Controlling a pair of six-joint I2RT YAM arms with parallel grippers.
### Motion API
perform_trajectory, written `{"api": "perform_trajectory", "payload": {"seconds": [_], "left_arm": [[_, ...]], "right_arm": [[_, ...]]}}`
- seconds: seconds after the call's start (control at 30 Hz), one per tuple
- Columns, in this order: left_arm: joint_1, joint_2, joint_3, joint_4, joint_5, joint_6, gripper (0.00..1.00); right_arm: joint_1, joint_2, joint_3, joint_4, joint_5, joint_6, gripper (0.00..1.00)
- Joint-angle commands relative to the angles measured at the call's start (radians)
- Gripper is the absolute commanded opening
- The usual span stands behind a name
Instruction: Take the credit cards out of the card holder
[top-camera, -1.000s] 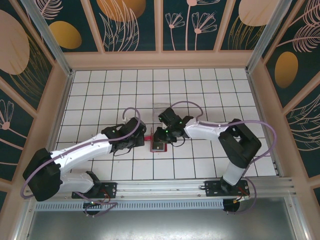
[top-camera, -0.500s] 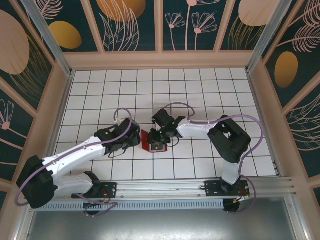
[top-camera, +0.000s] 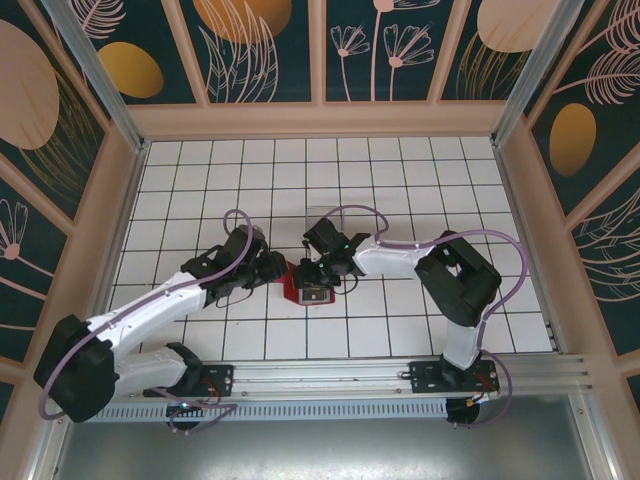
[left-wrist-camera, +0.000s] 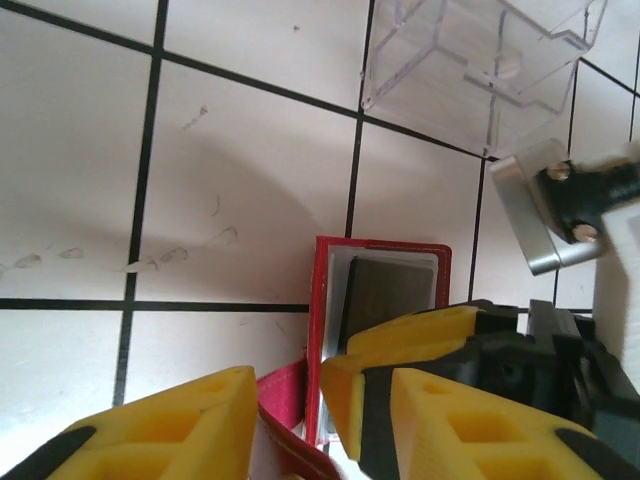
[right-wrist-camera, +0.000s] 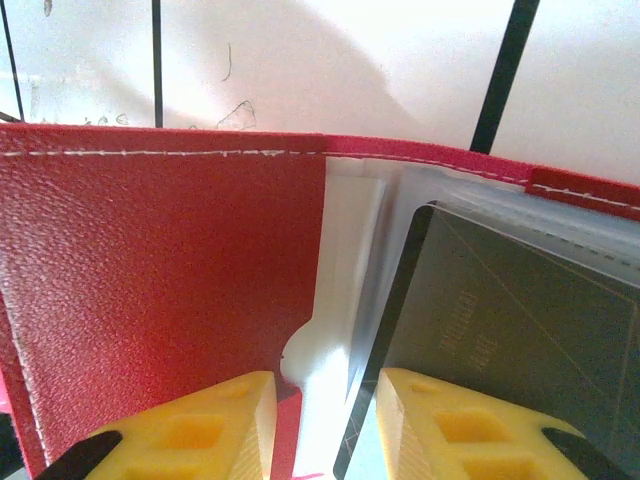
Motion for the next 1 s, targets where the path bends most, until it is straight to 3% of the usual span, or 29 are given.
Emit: {"api": "perform_trajectory", "payload": {"seconds": [0.0, 0.17, 0.5, 0.77, 0.97], "left_arm": [[0.029, 0.054, -0.017, 0.095, 0.098, 0.030, 0.35], [0.047, 0.139, -0.024, 0.127, 0.138, 0.060, 0.31], [0.053, 0.178, -0.044, 0.166, 0.157, 0.101, 0.07], [0.054, 0.184, -0.103, 0.301, 0.278, 0.079, 0.03], [0.047, 0.183, -0.159, 0.388, 0.306, 0.012, 0.03]], "right_arm": [[0.007, 0.035, 0.000, -0.069, 0.038, -0.016, 0.34], [0.009, 0.030, -0.002, -0.071, 0.039, -0.012, 0.34], [0.015, -0.014, 0.008, -0.085, 0.062, 0.002, 0.35], [0.006, -0.149, -0.001, -0.166, 0.134, 0.003, 0.40], [-0.042, -0.268, -0.073, -0.229, 0.196, -0.002, 0.43]]}}
